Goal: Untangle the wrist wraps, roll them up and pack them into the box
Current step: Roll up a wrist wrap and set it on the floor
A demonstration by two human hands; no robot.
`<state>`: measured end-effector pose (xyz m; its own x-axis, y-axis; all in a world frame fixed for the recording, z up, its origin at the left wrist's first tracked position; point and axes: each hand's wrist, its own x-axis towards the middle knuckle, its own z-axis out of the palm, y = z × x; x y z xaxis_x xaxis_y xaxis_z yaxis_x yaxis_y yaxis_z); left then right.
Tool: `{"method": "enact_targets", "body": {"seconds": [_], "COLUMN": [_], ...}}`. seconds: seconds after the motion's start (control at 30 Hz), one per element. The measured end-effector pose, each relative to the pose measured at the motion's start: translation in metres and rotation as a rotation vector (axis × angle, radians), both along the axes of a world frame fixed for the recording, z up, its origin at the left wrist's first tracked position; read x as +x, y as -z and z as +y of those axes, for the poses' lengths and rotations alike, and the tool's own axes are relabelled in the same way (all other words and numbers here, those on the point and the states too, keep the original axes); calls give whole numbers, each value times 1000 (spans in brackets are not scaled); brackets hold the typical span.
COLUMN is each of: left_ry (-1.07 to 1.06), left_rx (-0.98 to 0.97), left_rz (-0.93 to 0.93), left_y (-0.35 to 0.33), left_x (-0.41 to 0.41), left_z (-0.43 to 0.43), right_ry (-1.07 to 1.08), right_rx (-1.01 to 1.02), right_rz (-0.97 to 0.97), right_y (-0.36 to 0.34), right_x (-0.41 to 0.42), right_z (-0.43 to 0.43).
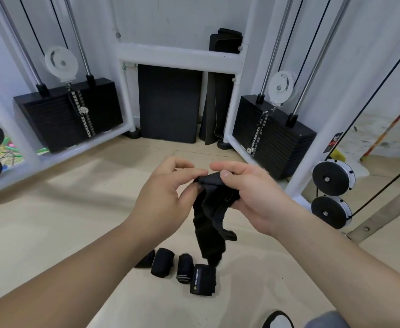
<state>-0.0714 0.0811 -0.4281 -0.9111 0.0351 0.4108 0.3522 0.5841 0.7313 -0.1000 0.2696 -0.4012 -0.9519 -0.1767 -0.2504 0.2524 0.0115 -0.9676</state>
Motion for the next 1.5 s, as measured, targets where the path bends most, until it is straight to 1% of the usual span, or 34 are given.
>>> {"method": "enact_targets", "body": {"seconds": [0.07, 0.13, 0.23, 0.33, 0.43, 0.63, 0.77, 0.9, 0.97, 1.07, 1.17, 1.2, 1.27, 1.33, 1.4, 1.5], "left_ry": [39, 15, -34, -75, -62, -17, 46, 106, 141, 144, 49, 32, 51, 45, 9, -32], "left_rx": [132, 232, 307, 400, 498, 598, 666, 666, 676, 756, 927, 922, 804, 728, 703, 739], "left_rz": [-85, -177, -218, -253, -304, -455, -512, -540, -569, -631, -744, -744, -677, -609, -563, -543], "left_y": [-5, -8, -10, -13, -14, -15, -17, -17, -18, -25, -30, -29, -24, -22, -20, -21], "left_x": [2, 3, 2, 1, 2, 4, 4, 5, 8, 7, 1, 0, 1, 6, 5, 3], "left_z": [1, 3, 5, 4, 4, 6, 6, 7, 7, 11, 16, 15, 12, 10, 9, 10], "right_ry": [-31, -79, -185, -289, -223, -24, -18, -139, -185, -134, -59, -51, -54, -57, -54, -84], "right_rx": [-42, -86, -111, -92, -46, 40, 174, 88, 98, 118, 73, 65, 61, 71, 66, -2], "right_rz": [2, 4, 35, 86, 132, 171, 221, 165, 149, 157, 133, 127, 126, 133, 143, 171], "right_y": [-2, -5, -10, -10, -3, 3, 1, 3, 1, 0, 0, 0, 0, 0, -2, -4], "right_x": [1, 1, 0, -2, -4, -4, -6, -2, 1, 1, 0, 0, 1, 1, 2, 3], "right_z": [1, 4, 12, 20, 22, 17, 19, 17, 15, 12, 8, 7, 4, 2, 1, 5]}}
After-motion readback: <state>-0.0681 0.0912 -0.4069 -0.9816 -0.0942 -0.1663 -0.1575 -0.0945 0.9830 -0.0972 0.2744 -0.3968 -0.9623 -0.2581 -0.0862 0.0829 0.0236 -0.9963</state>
